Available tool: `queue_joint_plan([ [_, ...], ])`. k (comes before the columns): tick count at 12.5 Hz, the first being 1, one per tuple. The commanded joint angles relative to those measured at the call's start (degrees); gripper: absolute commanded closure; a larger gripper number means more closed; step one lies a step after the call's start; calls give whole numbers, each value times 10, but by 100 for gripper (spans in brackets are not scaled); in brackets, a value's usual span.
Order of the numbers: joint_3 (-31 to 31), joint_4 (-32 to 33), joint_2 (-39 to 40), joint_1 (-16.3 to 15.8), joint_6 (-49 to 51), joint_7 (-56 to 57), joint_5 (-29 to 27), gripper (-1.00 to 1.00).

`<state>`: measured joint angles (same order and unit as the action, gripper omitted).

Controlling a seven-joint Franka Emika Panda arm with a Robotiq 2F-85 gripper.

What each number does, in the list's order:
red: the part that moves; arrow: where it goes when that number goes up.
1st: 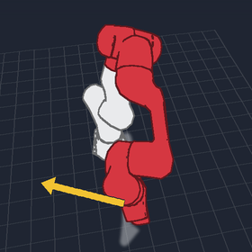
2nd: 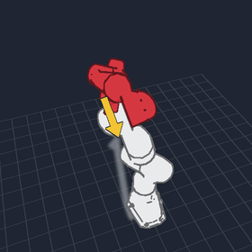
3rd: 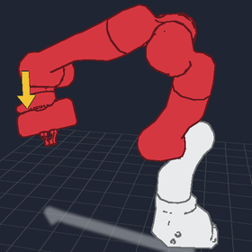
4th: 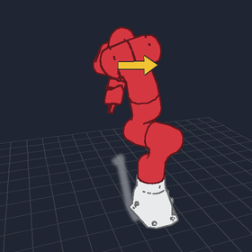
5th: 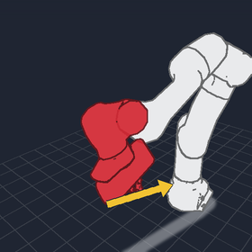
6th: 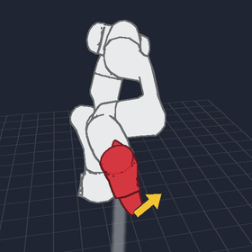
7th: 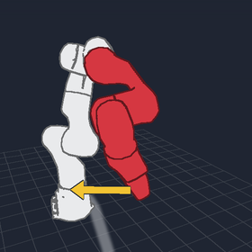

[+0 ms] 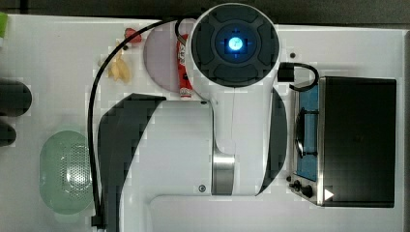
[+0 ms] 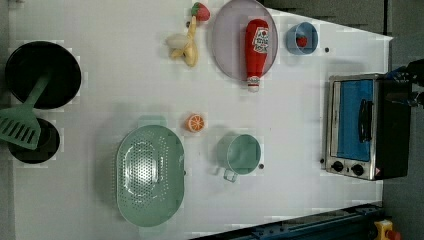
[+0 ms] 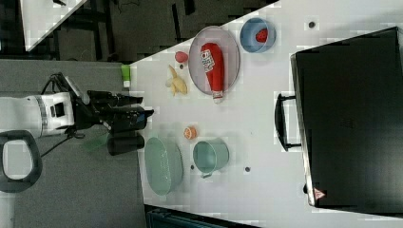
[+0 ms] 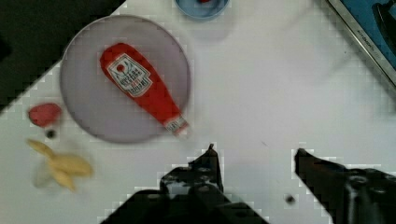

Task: Pick ketchup from plate and place it on table.

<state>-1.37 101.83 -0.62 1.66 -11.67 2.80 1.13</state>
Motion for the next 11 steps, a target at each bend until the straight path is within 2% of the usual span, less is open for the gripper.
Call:
queue_joint_plan([
  [1,-34,33,-112,58,102,-49,-27,-58],
  [3,-36,33,-105,57,100,-47,-27,-99],
  [7,-47,33,-62,55,85,-5,-27,-100],
  [11,-58,33,0,52,21,39,-27,-100],
])
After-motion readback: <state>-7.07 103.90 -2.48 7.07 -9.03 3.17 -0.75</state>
